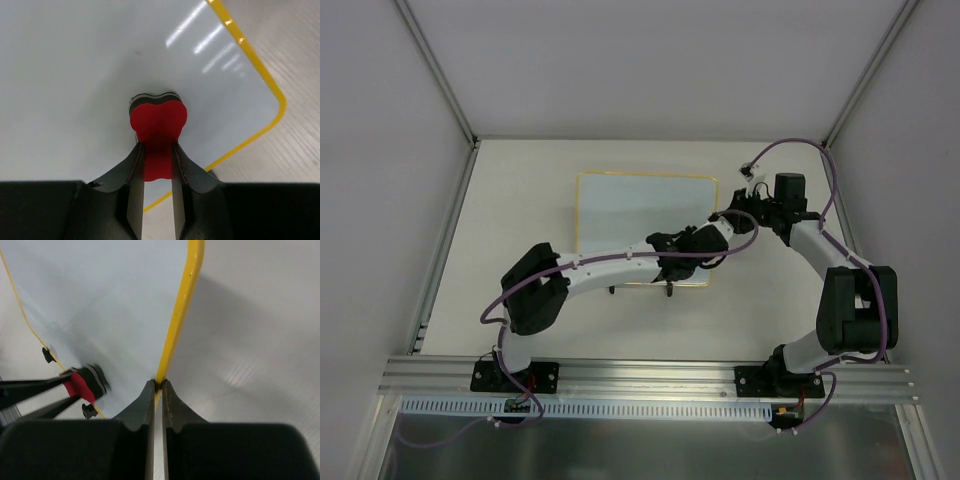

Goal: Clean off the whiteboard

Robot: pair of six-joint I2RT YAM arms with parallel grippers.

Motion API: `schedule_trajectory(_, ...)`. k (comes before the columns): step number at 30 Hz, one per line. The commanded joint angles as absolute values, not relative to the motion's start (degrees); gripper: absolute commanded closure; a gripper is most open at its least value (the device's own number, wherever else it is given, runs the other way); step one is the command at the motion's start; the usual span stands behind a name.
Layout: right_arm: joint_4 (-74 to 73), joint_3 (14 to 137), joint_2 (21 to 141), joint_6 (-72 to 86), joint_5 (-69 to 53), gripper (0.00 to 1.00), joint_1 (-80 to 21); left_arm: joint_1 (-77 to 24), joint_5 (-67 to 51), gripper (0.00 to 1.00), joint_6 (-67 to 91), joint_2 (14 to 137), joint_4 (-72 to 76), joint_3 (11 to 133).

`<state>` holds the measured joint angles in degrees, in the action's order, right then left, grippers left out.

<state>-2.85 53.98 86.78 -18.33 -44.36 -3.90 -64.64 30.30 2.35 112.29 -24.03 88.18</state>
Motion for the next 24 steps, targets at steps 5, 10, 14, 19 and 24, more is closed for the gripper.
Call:
schedule_trajectory(5,-2.2,54.0,84.2,-20.1,-42.4,0.88,-4.2,-54.9,32.1,1.0,5.4,98.3,-25.6,88.6)
schedule_trajectory(10,-2.3,54.0,84.2,-19.9,-42.3,0.74,-4.1,-50.2,30.7,1.0,6.7,92.9,-25.8,86.4)
schedule_trajectory(14,-2.2,53.5,84.2,-19.9,-42.3,0.74,-4.1,-49.0,27.3,1.0,7.6,91.2,-25.7,84.5)
schedule_trajectory(19,-2.3,52.9,84.1,-20.4,-41.7,0.84,-4.1,-49.4,23.1,1.0,8.8,94.5,-25.7,84.9)
schedule_trajectory(24,-2.2,53.3,84.3,-20.5,-42.1,0.93,-4.1,-52.4,23.3,1.0,6.5,99.4,-25.7,89.2)
